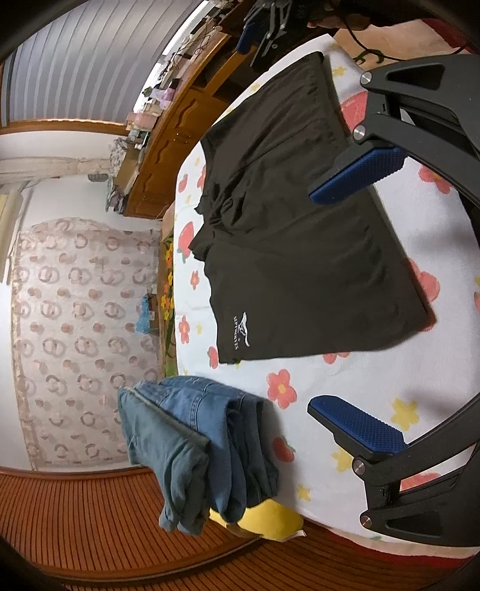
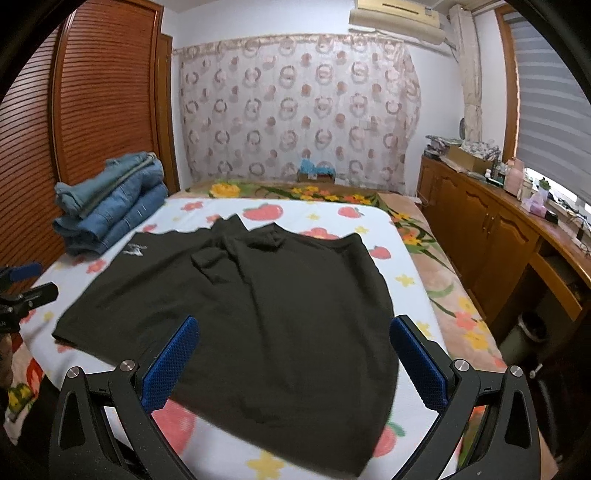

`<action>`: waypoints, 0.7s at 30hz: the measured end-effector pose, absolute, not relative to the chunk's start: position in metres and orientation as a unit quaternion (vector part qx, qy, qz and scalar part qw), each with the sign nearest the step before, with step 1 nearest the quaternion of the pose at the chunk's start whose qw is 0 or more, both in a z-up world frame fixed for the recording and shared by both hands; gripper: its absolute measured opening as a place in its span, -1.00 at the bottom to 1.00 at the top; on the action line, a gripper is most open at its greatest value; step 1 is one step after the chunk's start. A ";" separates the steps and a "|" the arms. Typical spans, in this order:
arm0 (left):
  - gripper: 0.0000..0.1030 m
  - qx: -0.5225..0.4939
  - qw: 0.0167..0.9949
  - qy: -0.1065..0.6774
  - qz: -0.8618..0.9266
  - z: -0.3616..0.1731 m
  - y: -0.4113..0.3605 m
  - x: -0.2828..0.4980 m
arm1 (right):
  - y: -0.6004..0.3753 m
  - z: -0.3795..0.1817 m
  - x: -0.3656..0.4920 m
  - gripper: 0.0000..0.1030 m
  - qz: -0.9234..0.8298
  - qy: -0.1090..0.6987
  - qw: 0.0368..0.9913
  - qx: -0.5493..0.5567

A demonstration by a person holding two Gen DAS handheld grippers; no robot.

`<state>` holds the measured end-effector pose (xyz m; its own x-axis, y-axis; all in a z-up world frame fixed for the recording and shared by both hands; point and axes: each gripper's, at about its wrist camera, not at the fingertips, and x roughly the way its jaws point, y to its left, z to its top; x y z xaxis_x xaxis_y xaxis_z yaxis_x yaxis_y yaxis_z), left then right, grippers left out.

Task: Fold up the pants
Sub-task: 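Move the right gripper to the black shorts' edge and close on it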

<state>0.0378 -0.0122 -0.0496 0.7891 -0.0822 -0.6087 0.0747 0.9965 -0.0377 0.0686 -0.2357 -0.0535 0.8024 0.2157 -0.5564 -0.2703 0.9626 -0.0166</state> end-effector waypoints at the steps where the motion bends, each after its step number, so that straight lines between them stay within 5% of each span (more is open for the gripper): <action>1: 1.00 -0.006 0.945 0.324 -0.044 -0.051 -0.012 0.040 | -0.237 -0.053 0.072 0.98 0.128 0.291 0.947 -0.050; 8: 1.00 -0.005 0.940 0.333 -0.072 -0.062 -0.016 0.053 | -0.248 -0.043 0.101 0.90 0.128 0.318 0.938 -0.046; 15: 1.00 -0.004 0.934 0.346 -0.089 -0.069 -0.021 0.063 | -0.257 -0.037 0.136 0.14 0.142 0.347 0.926 -0.048; 21: 1.00 -0.007 0.930 0.358 -0.089 -0.075 -0.018 0.067 | -0.272 -0.035 0.167 -0.17 0.146 0.369 0.917 -0.037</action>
<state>0.0668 -0.0178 -0.0751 0.7286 -0.1698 -0.6636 0.1599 0.9842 -0.0763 0.1666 -0.2723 -0.0349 0.6854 0.2404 -0.6874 -0.2948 0.9547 0.0400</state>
